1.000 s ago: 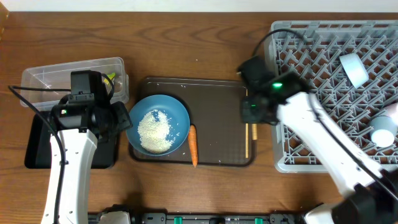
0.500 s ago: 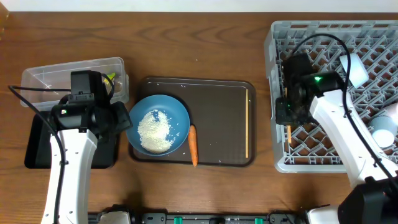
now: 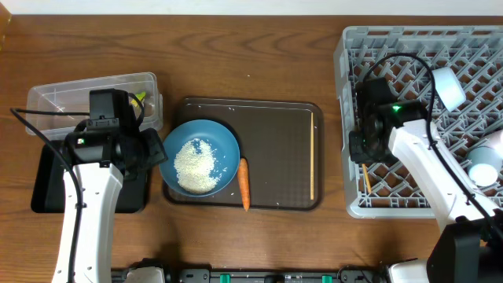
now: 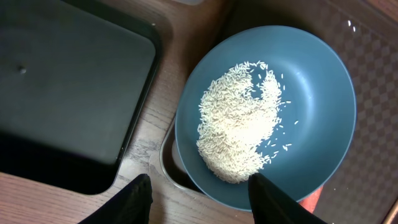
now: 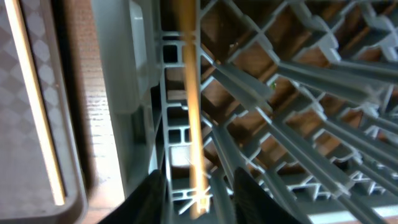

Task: Sort waste into correct bins and load items into the dishwasher rack

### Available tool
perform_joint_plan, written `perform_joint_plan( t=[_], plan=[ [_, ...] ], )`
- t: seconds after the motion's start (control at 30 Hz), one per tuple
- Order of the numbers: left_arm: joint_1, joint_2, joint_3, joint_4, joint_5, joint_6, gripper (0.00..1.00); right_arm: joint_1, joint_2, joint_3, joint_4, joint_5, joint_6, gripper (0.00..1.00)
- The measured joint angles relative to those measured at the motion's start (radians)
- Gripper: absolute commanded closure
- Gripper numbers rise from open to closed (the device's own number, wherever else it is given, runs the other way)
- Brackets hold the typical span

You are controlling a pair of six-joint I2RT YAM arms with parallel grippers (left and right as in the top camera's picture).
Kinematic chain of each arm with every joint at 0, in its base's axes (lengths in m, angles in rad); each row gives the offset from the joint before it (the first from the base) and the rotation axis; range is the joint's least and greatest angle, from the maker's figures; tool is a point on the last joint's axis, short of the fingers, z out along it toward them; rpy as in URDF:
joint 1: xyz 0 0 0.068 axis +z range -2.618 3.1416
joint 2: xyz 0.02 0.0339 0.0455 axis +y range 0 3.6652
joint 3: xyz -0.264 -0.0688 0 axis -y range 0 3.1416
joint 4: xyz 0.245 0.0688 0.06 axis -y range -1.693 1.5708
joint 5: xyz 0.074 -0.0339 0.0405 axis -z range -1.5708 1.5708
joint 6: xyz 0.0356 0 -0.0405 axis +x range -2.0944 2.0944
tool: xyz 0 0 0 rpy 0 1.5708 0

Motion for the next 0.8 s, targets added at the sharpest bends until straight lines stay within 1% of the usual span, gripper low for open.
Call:
perform_joint_plan(
  t=[0.13,0.23,0.33,0.47,0.6,0.67,0.8],
  plan=[
    [0.0,0.0,0.0,0.0,0.0,0.0,0.49,0.004,-0.001,0.109,-0.012,-0.039,0.009,0.62],
    [0.0,0.0,0.0,0.0,0.0,0.0,0.49,0.032,-0.01,0.194,0.048,-0.099,0.014,0.61],
    [0.0,0.0,0.0,0.0,0.0,0.0,0.49,0.089,-0.021,0.213,0.09,-0.136,0.029,0.61],
    [0.0,0.0,0.0,0.0,0.0,0.0,0.49,0.18,0.004,0.21,0.103,-0.154,0.073,0.62],
    [0.0,0.0,0.0,0.0,0.0,0.0,0.49,0.246,0.092,0.194,0.107,-0.143,0.137,0.65],
    [0.0,0.0,0.0,0.0,0.0,0.0,0.49,0.269,0.163,0.182,0.107,-0.131,0.173,0.67],
    [0.0,0.0,0.0,0.0,0.0,0.0,0.49,0.285,0.287,0.169,0.105,-0.117,0.222,0.68]
  ],
)
